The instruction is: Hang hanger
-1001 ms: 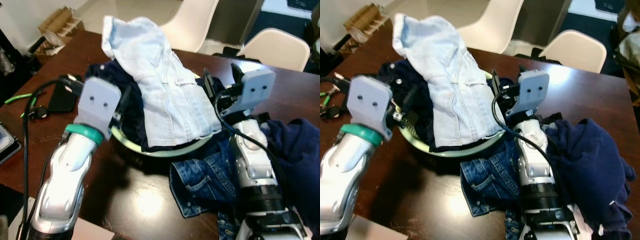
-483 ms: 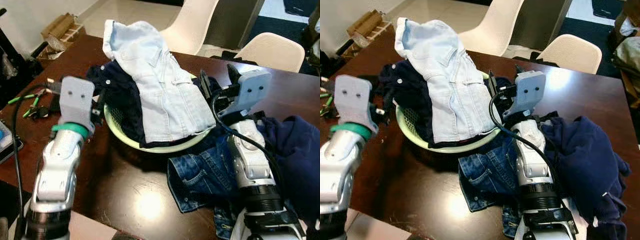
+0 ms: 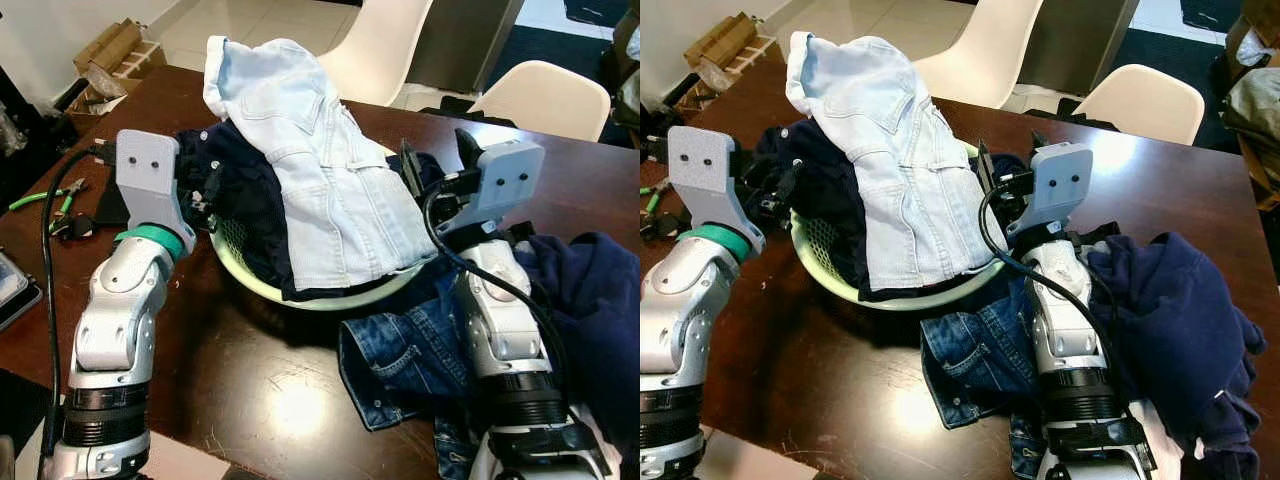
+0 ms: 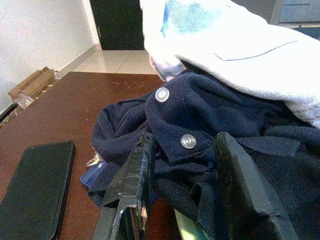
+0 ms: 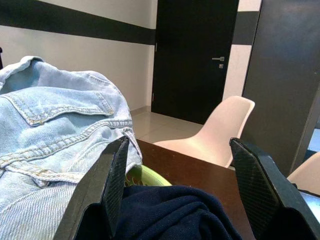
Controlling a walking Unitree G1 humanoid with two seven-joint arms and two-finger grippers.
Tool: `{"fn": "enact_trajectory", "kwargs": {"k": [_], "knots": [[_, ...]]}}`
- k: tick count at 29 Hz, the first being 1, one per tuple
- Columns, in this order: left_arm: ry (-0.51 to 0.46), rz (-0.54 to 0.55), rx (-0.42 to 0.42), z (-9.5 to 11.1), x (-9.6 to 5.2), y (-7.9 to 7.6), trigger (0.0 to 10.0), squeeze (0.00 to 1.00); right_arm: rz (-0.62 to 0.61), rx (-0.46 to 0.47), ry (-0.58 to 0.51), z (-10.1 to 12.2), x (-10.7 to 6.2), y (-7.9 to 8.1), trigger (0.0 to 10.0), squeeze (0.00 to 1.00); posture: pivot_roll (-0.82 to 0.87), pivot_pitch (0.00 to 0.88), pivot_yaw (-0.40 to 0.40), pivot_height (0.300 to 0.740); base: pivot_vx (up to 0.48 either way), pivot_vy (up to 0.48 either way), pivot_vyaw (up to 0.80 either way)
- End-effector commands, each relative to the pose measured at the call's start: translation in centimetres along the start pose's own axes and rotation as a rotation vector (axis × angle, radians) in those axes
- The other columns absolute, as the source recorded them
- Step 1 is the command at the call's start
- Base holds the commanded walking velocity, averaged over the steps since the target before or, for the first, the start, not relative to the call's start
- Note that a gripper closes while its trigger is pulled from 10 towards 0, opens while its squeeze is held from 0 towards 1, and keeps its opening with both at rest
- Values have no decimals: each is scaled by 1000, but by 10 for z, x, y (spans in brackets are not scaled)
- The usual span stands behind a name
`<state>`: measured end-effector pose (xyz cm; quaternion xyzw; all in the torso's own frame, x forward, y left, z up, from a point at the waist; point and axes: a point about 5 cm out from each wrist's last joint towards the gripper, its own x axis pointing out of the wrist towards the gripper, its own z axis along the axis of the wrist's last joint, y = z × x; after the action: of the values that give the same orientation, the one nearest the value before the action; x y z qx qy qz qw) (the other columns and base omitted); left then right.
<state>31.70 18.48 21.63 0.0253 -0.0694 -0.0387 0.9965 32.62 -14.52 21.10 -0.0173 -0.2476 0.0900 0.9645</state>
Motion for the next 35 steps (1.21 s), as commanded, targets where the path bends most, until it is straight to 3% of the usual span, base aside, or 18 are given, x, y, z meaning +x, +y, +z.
{"fn": "enact_trajectory", "kwargs": {"k": [1, 2, 7, 8, 9, 10, 12, 14, 17, 30, 31, 32, 35], "knots": [[8, 35, -19, -3, 1, 5, 10000, 196, 5, 11, 8, -1, -2, 2, 10000, 0, 43, 100, 51, 740, 0, 0, 0], [-5, 85, -36, -2, 5, 11, 10000, 1000, 10, 12, 9, -1, -2, 3, 10000, 0, 39, 104, 45, 740, 0, 0, 0], [-17, 145, -59, 1, 11, 20, 10000, 1000, 18, 13, 11, -1, -1, 4, 10000, 0, 38, 105, 44, 740, 0, 0, 0], [-18, 156, -78, 1, 13, 22, 10000, 682, 20, 13, 12, -1, -1, 5, 10000, 0, 38, 105, 44, 740, 0, 0, 0], [-18, 156, -78, 1, 13, 22, 10000, 682, 20, 13, 12, -1, -1, 5, 10000, 0, 38, 105, 44, 740, 0, 0, 0], [-14, 162, -106, 0, 16, 24, 10000, 0, 19, 12, 12, -1, -1, 4, 10000, 0, 35, 110, 43, 740, 0, 0, 0], [-14, 162, -106, 0, 16, 24, 10000, 0, 19, 12, 12, -1, -1, 4, 10000, 0, 35, 110, 43, 740, 0, 0, 0], [-12, 125, -176, 1, 25, 26, 10000, 0, 23, 12, 13, 0, -1, 5, 10000, 0, 32, 115, 39, 740, 0, 0, 0], [-24, 57, -208, 5, 31, 22, 10000, 0, 25, 11, 13, 0, -2, 5, 10000, 0, 32, 115, 39, 740, 0, 0, 0], [-3, -125, -280, 2, 33, 7, 10000, 0, 17, 8, 14, 1, -3, 4, 10000, 0, 11, 119, 44, 740, 0, 0, 0], [5, -148, -314, 0, 33, 5, 8863, 0, 18, 9, 13, 1, -3, 4, 10000, 0, 14, 119, 42, 740, 0, 0, 0], [9, -168, -345, -2, 33, 4, 5059, 0, 19, 9, 13, 2, -3, 5, 10000, 0, 14, 119, 42, 740, 0, 0, 0], [9, -180, -363, -2, 34, 4, 5059, 0, 20, 9, 12, 2, -2, 5, 10000, 0, 14, 119, 42, 740, 0, 0, 0]]}}
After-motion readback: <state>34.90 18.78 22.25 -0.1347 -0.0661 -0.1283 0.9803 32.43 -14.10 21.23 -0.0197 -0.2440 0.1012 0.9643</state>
